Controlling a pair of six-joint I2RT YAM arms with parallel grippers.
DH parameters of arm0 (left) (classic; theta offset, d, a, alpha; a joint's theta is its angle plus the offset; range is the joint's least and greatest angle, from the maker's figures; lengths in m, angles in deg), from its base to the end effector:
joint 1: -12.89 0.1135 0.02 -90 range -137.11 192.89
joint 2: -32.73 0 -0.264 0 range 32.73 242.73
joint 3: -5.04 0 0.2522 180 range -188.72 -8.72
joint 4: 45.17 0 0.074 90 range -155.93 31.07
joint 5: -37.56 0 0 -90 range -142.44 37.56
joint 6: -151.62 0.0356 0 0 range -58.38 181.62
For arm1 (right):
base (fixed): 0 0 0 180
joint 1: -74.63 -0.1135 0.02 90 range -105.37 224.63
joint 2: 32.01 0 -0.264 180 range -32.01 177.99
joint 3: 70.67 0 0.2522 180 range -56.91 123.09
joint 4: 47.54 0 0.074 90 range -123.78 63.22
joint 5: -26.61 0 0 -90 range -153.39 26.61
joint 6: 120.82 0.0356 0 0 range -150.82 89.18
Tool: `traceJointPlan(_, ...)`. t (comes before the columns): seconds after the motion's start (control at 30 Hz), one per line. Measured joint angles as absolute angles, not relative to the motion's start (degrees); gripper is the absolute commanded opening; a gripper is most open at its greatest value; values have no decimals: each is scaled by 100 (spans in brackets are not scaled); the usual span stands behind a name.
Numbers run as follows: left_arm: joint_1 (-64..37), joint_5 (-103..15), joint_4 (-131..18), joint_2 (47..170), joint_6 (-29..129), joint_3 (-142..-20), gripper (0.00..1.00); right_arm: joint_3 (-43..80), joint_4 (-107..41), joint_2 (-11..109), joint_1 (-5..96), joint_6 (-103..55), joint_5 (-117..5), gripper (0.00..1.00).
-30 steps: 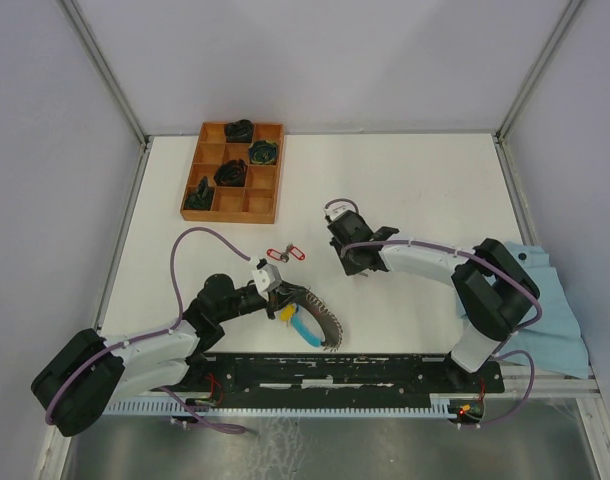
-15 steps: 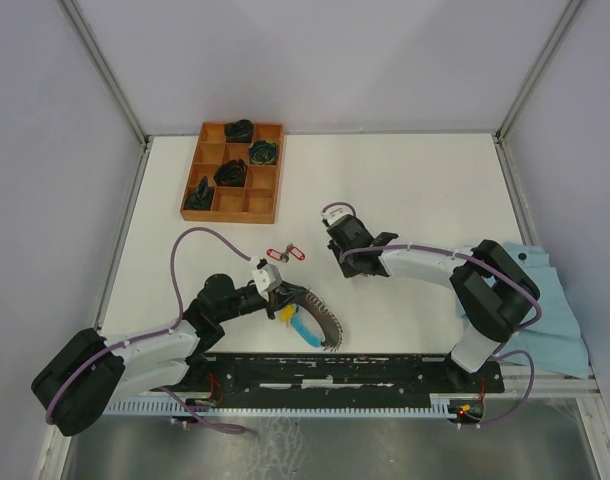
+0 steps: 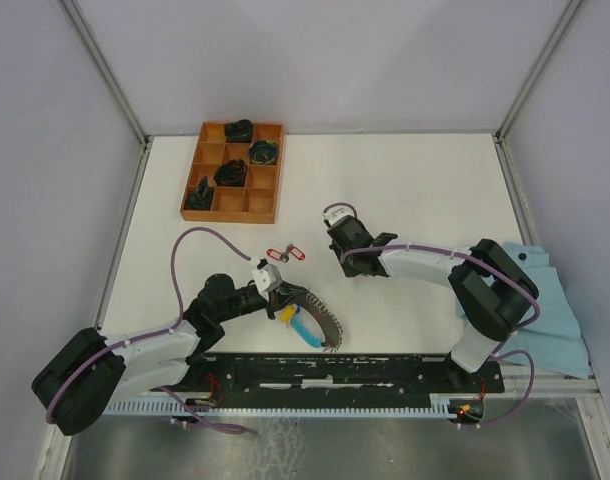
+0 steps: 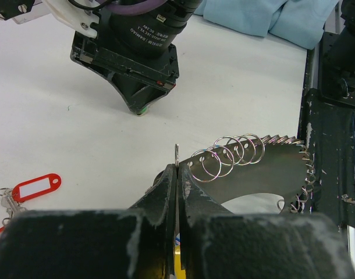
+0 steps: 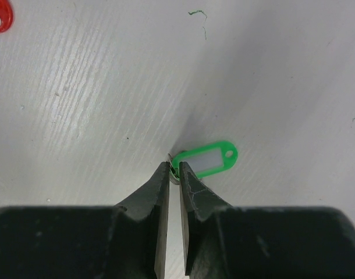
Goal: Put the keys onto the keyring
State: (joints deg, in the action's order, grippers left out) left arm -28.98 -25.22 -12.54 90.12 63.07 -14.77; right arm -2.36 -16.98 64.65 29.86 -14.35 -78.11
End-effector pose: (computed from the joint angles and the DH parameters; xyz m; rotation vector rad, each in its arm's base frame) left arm 0.1253 -0.1342 0.1730 0.9730 1.4328 -0.9199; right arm 0.2396 0.2250 0.1631 -0.5339 2.4921 0.0778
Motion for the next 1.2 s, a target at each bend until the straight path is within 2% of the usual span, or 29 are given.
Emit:
traceJointPlan(0.5,-2896,-2508,-1251,9023,6307,-1477,3,-241,-1659,6524,2984,-1439,-7870,18)
traceJointPlan(0.6,-2896,-2508,-1254,9023,6307,-1479,3,-241,-1657,6524,2984,-1439,-7870,15)
traceJointPlan(0.83,-2898,-2506,-1251,9023,6307,-1477,3,-241,-1652,6524,2984,-1444,-7868,1)
traceJointPlan(1.2,-2896,-2467,-856,9202,6307,-1477,3,-241,-1279,5799,3047,-1728,-7361,1)
